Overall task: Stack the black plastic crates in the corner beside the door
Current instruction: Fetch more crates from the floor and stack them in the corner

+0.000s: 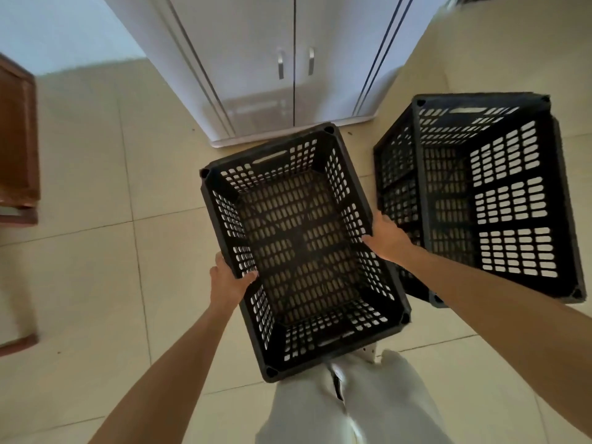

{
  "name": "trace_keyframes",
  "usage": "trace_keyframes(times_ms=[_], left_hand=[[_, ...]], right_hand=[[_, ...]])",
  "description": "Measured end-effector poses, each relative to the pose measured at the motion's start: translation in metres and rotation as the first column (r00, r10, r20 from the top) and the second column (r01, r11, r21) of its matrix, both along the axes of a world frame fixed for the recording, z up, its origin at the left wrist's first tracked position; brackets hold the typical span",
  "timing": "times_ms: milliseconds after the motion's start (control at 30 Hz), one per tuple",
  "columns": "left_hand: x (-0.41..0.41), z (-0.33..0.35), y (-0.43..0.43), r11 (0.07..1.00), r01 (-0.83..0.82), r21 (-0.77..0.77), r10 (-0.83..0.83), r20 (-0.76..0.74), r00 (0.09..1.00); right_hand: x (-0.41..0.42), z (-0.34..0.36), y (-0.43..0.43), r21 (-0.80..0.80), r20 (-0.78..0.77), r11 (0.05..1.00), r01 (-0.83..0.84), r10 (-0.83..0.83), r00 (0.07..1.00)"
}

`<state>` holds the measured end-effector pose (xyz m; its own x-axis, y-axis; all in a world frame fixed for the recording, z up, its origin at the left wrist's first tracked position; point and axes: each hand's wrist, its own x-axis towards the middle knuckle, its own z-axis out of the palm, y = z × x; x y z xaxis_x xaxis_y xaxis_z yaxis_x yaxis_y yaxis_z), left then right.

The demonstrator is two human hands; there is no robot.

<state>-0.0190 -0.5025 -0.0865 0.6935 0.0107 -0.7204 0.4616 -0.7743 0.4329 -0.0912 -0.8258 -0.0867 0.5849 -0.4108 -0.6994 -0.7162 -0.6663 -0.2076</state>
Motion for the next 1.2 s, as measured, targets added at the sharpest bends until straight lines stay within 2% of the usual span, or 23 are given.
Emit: trace_keyframes(times_ms=[100,200,400,700,1000,1200], left_hand=[[0.005,-0.012,0.002,0.997,0.005,0.073,-0.009,0.059,0.998],[0.017,-0.008,0.006,0.981,0.135,0.142,-0.146,0.065,0.987],[0.021,0.041,0.010,0.967,0.209,0.146,-0.224,0.099,0.969],[0.013,0.180,0.012,0.960,0.241,0.139,-0.264,0.181,0.947],[-0.007,0.326,-0.014,0.961,0.272,0.050,-0.274,0.285,0.918],[-0.013,0.411,-0.049,0.900,0.435,0.022,-0.423,0.277,0.863]], right_hand=[[-0.002,-0.011,0.003,-0.088,0.054,0.996,0.015,-0.010,0.999],[0.002,-0.005,0.000,-0.102,0.032,0.995,-0.011,0.015,0.999],[-0.003,0.041,0.000,-0.102,0.051,0.995,0.024,-0.019,0.999],[-0.027,0.170,-0.007,-0.081,0.017,0.997,-0.004,0.005,1.000],[-0.081,0.320,-0.016,-0.244,-0.001,0.970,-0.022,0.022,1.000],[-0.133,0.410,-0.030,-0.336,-0.009,0.941,0.041,-0.047,0.999]])
